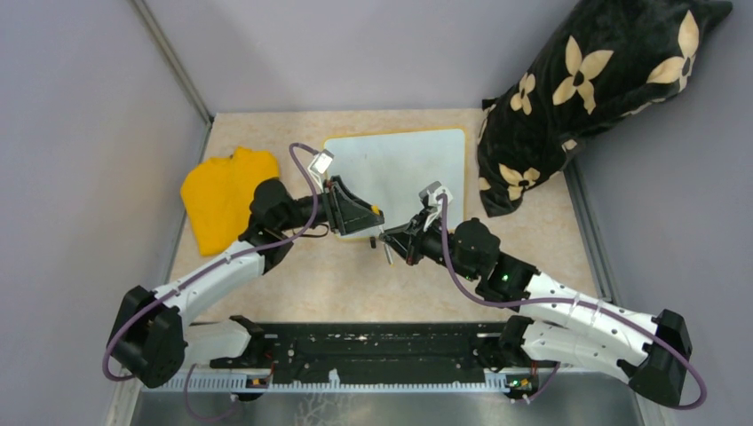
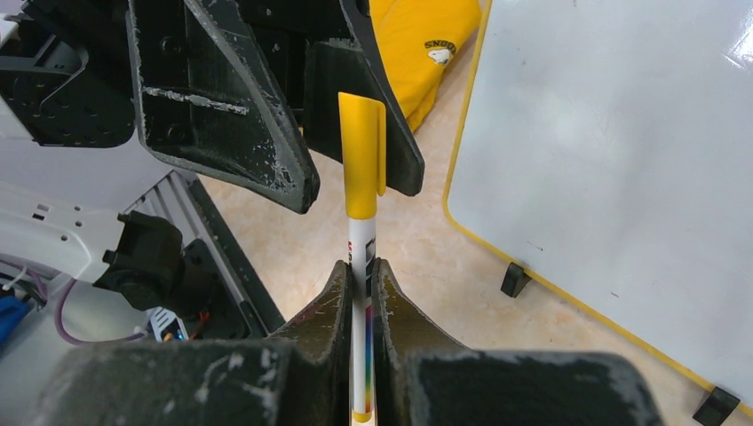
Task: Write a sentence on the whiteboard
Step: Open the whiteboard marker.
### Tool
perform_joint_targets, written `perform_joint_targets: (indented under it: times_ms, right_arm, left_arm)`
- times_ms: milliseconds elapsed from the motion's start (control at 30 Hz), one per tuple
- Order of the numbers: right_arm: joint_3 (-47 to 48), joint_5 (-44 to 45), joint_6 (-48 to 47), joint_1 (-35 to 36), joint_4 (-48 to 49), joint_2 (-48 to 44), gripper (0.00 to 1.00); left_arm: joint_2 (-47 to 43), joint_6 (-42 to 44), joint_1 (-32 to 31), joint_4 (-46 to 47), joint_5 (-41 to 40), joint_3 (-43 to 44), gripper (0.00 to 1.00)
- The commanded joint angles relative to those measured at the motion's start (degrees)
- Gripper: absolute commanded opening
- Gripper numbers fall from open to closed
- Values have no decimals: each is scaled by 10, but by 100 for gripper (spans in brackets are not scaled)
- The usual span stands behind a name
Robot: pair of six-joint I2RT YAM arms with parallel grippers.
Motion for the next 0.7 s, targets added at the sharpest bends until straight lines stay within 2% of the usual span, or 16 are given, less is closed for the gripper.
perform_joint_targets:
  times_ms: [0,400,467,567,667]
  right_arm:
    - [31,-8,-1,6,32,0,0]
    - [32,-12,3,6,35,5,0]
    - [32,-12,4,6,36,4,0]
    - [32,-12,4,6,35,4,0]
    - [31,-12,3,6,34,4,0]
  left_arm:
    - [-10,-5,-5,41,5,6,49]
    - [-10,-4,-8,47,10,-4,27]
    - [-8,-5,-9,49,12,-5,29]
    - [-7,-5,-10,47,12,-7,41]
    - [-7,-5,-10,48,11,-8,43]
